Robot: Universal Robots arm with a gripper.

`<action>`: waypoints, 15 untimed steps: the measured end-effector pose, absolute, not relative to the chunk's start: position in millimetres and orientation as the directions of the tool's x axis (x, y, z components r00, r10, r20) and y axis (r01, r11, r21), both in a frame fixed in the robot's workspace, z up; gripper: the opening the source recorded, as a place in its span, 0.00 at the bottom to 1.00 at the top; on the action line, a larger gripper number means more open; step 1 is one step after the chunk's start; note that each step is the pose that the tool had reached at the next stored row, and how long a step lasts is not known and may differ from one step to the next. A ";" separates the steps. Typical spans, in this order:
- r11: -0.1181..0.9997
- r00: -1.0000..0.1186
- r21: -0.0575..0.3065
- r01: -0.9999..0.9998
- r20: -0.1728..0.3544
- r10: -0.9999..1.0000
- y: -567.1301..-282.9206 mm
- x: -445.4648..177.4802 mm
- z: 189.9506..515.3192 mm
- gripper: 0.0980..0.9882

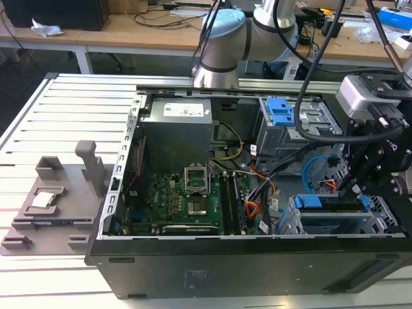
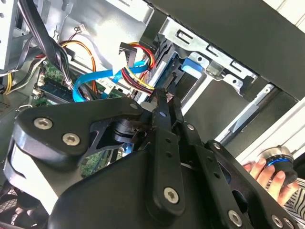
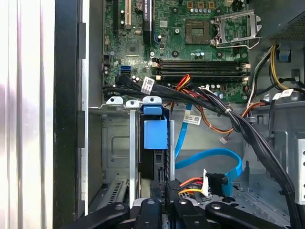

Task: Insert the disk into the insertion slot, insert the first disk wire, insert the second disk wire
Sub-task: 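Insert the first disk wire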

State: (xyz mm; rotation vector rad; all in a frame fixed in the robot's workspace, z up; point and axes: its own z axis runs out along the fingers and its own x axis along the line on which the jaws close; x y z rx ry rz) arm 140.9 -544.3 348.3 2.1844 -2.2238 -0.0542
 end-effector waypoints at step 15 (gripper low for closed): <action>0.017 -0.018 0.042 -0.999 -0.011 -1.000 -544.4 146.4 343.9 0.07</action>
